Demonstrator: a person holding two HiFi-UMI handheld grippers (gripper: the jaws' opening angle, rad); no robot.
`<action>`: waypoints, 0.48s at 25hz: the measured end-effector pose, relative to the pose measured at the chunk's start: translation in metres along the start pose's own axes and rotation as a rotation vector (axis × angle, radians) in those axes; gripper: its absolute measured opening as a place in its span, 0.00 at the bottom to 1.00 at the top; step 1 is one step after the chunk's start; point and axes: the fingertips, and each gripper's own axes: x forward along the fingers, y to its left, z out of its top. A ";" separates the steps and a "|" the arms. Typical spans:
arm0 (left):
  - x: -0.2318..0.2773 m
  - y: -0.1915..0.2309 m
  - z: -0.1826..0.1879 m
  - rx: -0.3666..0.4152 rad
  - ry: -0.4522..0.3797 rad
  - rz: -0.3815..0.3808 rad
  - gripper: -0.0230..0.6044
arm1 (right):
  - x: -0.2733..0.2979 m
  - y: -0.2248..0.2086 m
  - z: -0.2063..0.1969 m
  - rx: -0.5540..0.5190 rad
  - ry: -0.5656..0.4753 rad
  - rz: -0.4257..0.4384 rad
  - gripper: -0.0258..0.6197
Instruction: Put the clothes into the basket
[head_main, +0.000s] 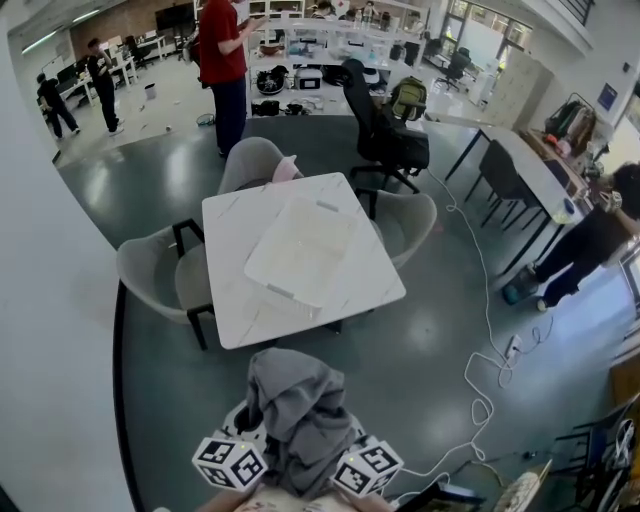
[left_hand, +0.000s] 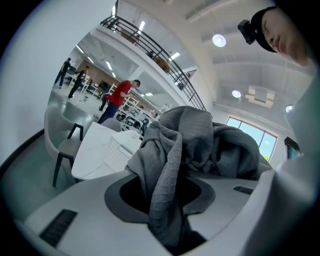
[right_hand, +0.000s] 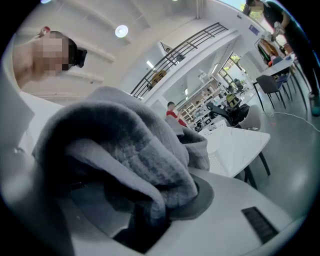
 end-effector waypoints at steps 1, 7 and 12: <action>0.005 0.000 0.003 0.001 0.000 0.002 0.24 | 0.003 -0.003 0.005 0.001 0.000 0.002 0.23; 0.054 0.003 0.022 0.008 0.014 0.007 0.24 | 0.032 -0.037 0.032 0.018 -0.001 0.009 0.23; 0.091 0.008 0.048 0.007 0.011 0.019 0.24 | 0.063 -0.057 0.060 0.023 0.001 0.026 0.23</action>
